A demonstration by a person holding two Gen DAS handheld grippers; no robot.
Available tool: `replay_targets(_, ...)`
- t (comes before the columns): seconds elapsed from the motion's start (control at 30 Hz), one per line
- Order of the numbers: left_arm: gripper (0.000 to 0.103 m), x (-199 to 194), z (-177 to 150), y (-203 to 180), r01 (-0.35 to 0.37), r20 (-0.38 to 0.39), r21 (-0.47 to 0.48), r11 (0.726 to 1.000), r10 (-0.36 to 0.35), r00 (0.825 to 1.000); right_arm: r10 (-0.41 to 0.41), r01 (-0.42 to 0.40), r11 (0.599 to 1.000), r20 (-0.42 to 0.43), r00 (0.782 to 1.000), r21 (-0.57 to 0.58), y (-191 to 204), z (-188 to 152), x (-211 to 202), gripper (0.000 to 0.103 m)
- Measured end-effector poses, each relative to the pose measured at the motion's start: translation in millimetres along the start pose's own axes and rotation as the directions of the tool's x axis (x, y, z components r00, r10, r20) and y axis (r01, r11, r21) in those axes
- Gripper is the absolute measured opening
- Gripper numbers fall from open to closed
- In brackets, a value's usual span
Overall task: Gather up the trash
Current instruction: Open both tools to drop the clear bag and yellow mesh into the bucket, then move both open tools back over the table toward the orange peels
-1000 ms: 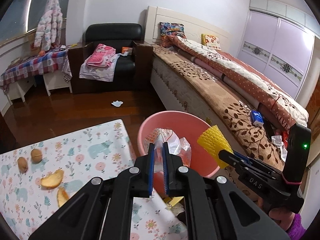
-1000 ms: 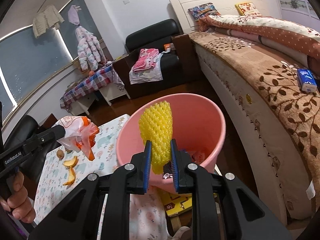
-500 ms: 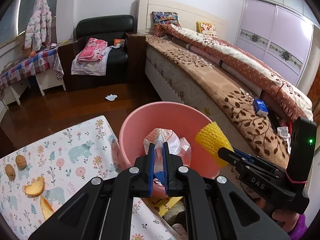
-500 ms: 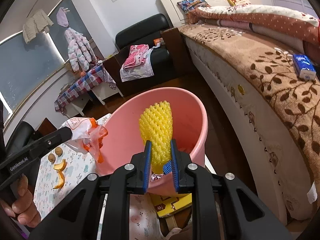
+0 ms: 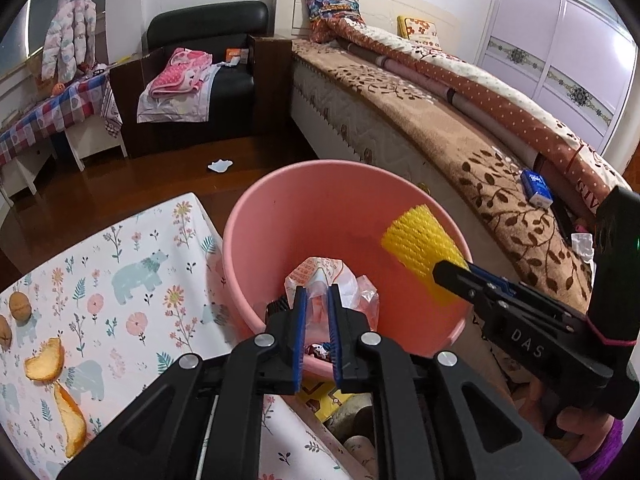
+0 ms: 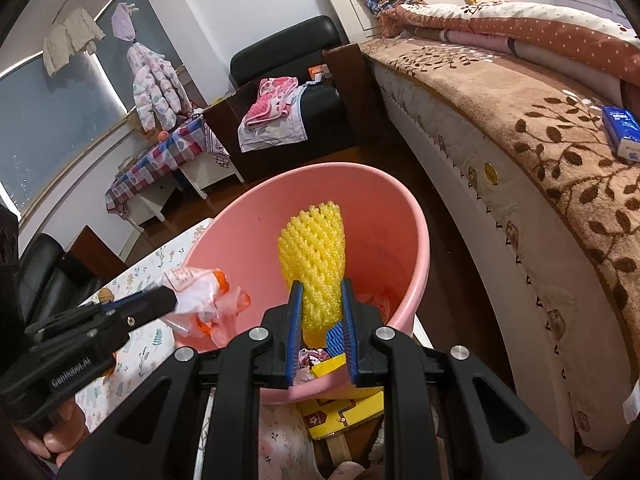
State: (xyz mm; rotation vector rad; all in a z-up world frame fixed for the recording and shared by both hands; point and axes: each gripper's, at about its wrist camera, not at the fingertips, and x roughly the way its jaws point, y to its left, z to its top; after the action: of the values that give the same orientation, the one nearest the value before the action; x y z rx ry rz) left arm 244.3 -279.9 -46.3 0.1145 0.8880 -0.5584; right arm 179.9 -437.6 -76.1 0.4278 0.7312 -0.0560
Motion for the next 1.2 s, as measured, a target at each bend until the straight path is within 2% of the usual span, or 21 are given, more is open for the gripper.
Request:
replay_targets(0.2, 0.014, 2.1, -1.4, -2.8, 0.004, -0.002, 0.002, 1.000, -0.004, 1.000, -0.011, 0.011, 0.999, -0.018, 1.000, 0.039, -6.6, -0.1, 6.8, 0.021)
replay_targets(0.37, 0.020, 2.5, -2.5, -5.8, 0.009, -0.006, 0.002, 1.000, -0.009, 1.000, -0.019, 0.019, 0.999, -0.010, 1.000, 0.040, -8.0, -0.5, 6.5, 0.029)
replay_targets(0.57, 0.039, 0.1, -2.3, -6.2, 0.014, -0.002, -0.002, 1.000, -0.014, 1.000, -0.009, 0.010, 0.999, -0.009, 1.000, 0.045, -8.9, 1.1, 5.9, 0.034)
replay_targets(0.63, 0.048, -2.3, -1.2, -7.4, 0.011, 0.008, -0.001, 1.000, -0.011, 1.000, -0.004, 0.004, 0.999, -0.002, 1.000, 0.048, -9.2, 2.0, 4.4, 0.037)
replay_targets(0.73, 0.053, -4.7, -0.1, -8.4, 0.012, 0.014, -0.009, 1.000, -0.012, 1.000, -0.002, 0.002, 0.999, 0.001, 1.000, 0.042, -8.5, 3.1, 3.6, 0.040)
replay_targets(0.9, 0.057, -7.2, -0.8, -9.4, 0.002, 0.020, -0.014, 1.000, -0.002, 1.000, 0.001, -0.001, 0.999, 0.004, 1.000, 0.045, -8.7, 3.4, 2.3, 0.040)
replay_targets(1.2, 0.057, -12.5, -3.3, -10.6, -0.012, 0.015, -0.023, 1.000, 0.012, 1.000, 0.005, -0.006, 0.999, 0.010, 1.000, 0.043, -7.8, 0.5, -5.2, 0.041)
